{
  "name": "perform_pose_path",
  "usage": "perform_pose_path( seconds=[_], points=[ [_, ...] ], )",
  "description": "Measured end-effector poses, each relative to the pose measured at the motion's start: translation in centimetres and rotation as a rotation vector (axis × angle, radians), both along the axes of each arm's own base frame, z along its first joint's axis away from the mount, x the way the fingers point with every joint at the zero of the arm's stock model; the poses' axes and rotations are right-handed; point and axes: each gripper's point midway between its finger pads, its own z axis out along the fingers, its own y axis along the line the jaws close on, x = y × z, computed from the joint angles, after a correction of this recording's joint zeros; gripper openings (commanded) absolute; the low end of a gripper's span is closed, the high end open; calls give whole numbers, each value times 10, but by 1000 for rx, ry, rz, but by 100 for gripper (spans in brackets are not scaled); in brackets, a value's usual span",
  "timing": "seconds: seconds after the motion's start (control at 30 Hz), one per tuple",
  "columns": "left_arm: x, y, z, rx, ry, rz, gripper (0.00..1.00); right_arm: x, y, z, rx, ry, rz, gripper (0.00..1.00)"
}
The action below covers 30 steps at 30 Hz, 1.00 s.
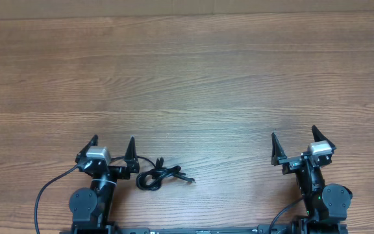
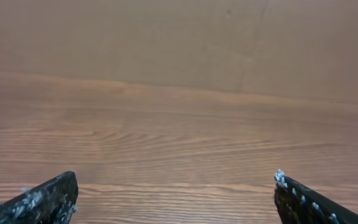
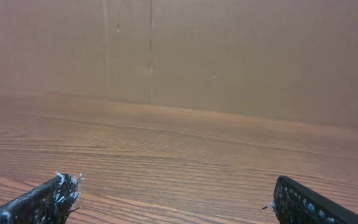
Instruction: Untangle cables
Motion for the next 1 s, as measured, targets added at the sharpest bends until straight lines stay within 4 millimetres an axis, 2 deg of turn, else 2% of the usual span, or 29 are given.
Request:
perform_pose_path(
  seconds=[0.2,0.47,0.57,1.0],
  points=[
    [-10,-13,6,23,54,-78,100,0,0,0,0,0,0,100],
    [-28,-19,48,109,24,-123,99,0,0,0,0,0,0,100],
    [-31,-21,56,121,30,-137,100,0,0,0,0,0,0,100],
    [-23,-51,81,113,261,-348,100,0,0,0,1,1,0,100]
  ],
)
